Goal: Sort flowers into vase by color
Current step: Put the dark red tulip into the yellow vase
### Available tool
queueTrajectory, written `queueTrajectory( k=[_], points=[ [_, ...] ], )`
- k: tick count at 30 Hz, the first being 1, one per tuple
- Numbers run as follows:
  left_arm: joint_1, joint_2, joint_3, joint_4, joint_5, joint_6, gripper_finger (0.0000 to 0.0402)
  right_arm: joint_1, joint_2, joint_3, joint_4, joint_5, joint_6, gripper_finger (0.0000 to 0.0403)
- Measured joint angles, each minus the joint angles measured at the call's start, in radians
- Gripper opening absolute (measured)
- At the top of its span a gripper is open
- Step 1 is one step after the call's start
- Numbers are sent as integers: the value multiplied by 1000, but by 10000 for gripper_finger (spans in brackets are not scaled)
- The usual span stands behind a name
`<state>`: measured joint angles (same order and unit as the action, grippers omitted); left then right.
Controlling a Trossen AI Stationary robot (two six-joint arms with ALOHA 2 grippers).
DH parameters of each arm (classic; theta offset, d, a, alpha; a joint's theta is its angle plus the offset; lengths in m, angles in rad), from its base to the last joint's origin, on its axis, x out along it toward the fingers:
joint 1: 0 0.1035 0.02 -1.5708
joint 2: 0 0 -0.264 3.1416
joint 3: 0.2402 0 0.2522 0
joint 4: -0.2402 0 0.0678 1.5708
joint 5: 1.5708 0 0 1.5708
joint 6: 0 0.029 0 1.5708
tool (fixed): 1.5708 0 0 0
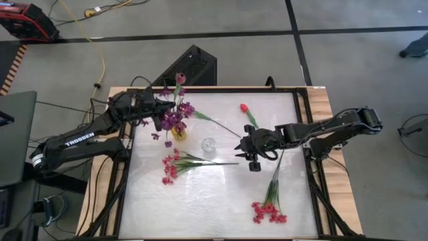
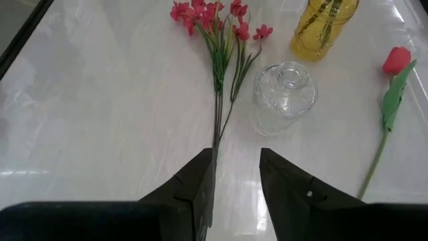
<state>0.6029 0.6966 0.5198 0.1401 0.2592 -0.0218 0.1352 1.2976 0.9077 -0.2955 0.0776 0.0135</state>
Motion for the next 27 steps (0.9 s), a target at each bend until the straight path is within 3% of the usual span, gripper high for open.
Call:
queueTrajectory(
  k=[7,18,27],
  points=[
    [0,-89,-25,10,-21,11,0,0,0,0,30,0,6,148],
    [0,-309,-254,217,-132,-104,0,-1,0,1,43,0,6,148],
    [0,-398,-272,311,-133,-129,0,-7,0,1,51,1,6,148]
  ],
)
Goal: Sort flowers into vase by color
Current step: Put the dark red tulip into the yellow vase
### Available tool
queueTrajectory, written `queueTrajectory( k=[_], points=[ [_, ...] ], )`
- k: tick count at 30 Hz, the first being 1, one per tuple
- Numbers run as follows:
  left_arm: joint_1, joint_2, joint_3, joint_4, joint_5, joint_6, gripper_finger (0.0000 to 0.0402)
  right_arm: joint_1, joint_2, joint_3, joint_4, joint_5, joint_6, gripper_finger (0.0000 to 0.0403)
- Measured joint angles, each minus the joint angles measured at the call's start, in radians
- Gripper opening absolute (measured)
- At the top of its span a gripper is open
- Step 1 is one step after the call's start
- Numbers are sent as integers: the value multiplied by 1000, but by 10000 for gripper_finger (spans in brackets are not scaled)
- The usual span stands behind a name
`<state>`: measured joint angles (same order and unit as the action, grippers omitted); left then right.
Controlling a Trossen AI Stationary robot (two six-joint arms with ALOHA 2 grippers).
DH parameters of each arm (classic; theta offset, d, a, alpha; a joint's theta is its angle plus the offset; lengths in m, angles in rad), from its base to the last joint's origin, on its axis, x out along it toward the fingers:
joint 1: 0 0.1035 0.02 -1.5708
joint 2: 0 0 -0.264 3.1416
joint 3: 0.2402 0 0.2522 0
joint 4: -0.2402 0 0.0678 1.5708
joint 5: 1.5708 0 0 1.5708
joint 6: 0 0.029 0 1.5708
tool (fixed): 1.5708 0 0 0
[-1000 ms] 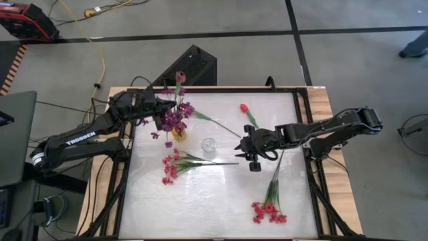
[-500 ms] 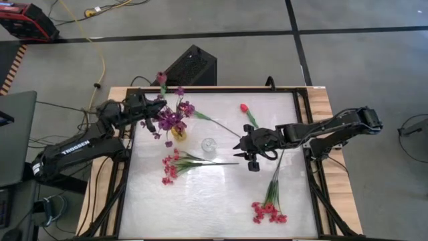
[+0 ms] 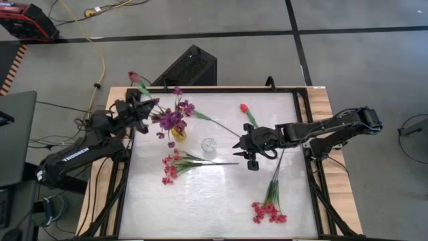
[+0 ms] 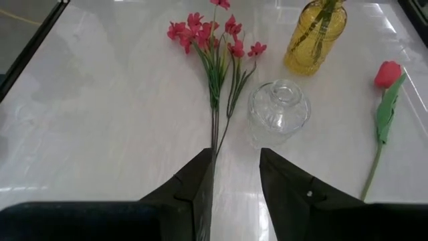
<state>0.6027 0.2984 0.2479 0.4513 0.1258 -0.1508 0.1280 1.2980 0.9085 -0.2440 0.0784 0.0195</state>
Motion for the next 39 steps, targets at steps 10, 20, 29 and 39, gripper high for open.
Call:
queueTrajectory(
  k=[10,20,29,39],
  points=[
    [0,42,-90,132,-9,-48,0,0,0,0,29,0,0,148],
    [0,108,-166,280,-15,-74,0,0,0,0,44,0,0,148],
    [0,133,-188,380,-41,-13,0,0,0,0,47,0,0,148],
    [0,134,-182,341,-20,-78,0,0,0,0,46,0,-1,148]
  ],
)
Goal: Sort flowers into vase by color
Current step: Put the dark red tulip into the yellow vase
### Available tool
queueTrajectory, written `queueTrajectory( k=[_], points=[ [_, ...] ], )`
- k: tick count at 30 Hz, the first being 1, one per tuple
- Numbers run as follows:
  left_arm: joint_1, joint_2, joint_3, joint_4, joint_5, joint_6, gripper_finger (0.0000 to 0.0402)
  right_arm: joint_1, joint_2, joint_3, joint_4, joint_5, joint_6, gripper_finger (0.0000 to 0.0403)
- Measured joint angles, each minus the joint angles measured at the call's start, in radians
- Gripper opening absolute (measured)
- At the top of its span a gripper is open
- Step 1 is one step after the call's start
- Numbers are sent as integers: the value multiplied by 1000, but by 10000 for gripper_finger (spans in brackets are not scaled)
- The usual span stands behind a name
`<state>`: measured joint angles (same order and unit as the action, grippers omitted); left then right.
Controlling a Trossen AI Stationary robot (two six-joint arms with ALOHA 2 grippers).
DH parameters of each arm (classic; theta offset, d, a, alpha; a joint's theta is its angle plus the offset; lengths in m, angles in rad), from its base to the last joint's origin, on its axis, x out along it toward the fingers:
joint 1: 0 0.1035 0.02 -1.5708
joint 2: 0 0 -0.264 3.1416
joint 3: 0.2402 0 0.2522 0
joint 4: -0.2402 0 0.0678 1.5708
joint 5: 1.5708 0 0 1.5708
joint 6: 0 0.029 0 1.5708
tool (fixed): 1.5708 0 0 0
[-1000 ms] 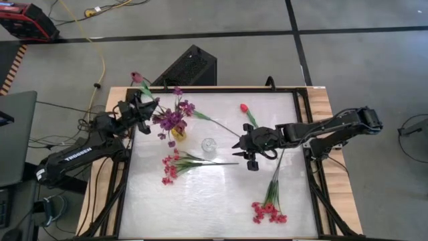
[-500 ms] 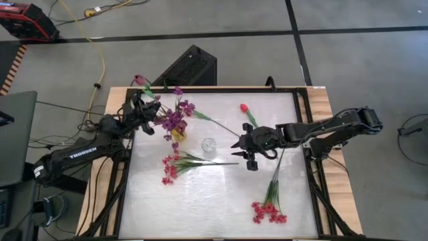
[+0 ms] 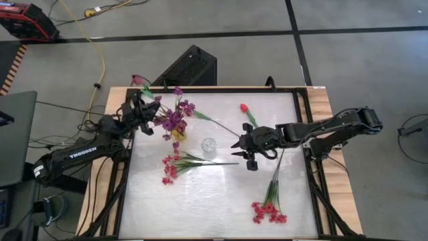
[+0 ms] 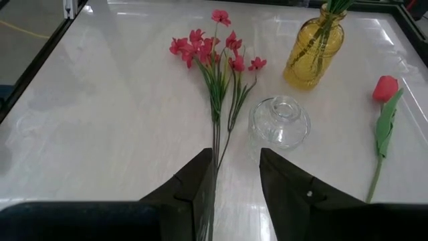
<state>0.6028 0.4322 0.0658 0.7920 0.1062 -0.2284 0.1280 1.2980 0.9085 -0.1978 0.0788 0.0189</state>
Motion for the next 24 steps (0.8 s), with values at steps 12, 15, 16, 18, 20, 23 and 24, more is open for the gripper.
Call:
queueTrajectory(
  k=[12,15,16,18,20,23,24],
  points=[
    [0,2,-7,-118,-39,-30,0,0,0,0,0,0,0,148],
    [0,-1,-7,-118,-41,-30,0,0,0,0,0,0,0,148],
    [0,-1,-7,-117,-41,-29,0,0,0,0,1,0,0,148],
    [0,0,-7,-119,-42,-28,0,0,2,0,16,0,0,148],
    [0,0,-7,-121,-41,-19,0,0,23,1,42,0,0,148],
    [0,4,-6,-147,-37,-3,0,0,60,-1,58,-1,-11,148],
    [0,6,-6,-164,-36,2,0,0,72,-1,69,-1,-19,148]
  ],
)
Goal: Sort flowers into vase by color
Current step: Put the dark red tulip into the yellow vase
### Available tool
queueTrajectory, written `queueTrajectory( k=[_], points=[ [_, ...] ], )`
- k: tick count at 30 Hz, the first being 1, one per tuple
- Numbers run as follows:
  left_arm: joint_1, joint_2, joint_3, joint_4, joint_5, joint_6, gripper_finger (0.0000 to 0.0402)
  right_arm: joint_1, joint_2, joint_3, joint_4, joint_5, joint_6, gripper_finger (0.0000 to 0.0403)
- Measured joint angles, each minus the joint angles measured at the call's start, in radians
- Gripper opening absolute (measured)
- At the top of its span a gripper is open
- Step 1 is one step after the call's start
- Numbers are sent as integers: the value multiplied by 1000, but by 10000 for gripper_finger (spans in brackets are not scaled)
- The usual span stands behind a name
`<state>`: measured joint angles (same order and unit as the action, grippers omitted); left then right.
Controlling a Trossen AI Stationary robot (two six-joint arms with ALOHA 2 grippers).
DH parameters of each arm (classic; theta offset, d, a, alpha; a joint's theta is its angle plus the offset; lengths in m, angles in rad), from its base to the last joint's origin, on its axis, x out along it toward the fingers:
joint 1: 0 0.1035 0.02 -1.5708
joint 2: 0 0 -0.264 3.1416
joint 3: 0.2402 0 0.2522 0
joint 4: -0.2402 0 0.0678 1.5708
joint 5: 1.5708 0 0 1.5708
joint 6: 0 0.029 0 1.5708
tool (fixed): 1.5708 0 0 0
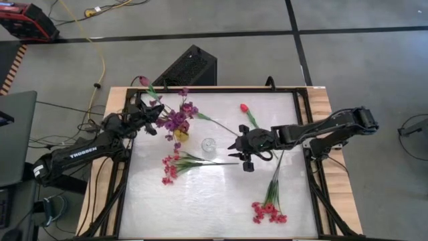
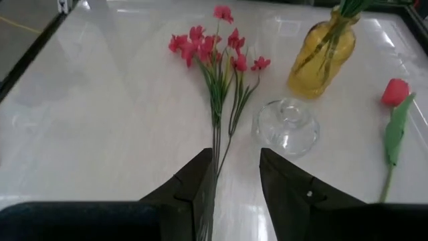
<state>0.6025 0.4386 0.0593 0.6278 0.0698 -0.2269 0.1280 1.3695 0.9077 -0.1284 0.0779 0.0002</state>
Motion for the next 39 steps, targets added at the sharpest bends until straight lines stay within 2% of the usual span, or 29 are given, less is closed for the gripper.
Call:
queueTrajectory(
  k=[9,19,30,39],
  points=[
    [0,21,0,-47,49,44,0,-14,88,0,67,-1,-30,148],
    [0,22,14,-115,135,74,0,-19,77,12,79,-1,-38,148],
    [-26,22,130,-345,78,157,0,-19,74,12,79,-1,-46,148],
    [-34,103,141,-382,74,151,0,-19,74,12,81,-2,-61,148]
  ],
)
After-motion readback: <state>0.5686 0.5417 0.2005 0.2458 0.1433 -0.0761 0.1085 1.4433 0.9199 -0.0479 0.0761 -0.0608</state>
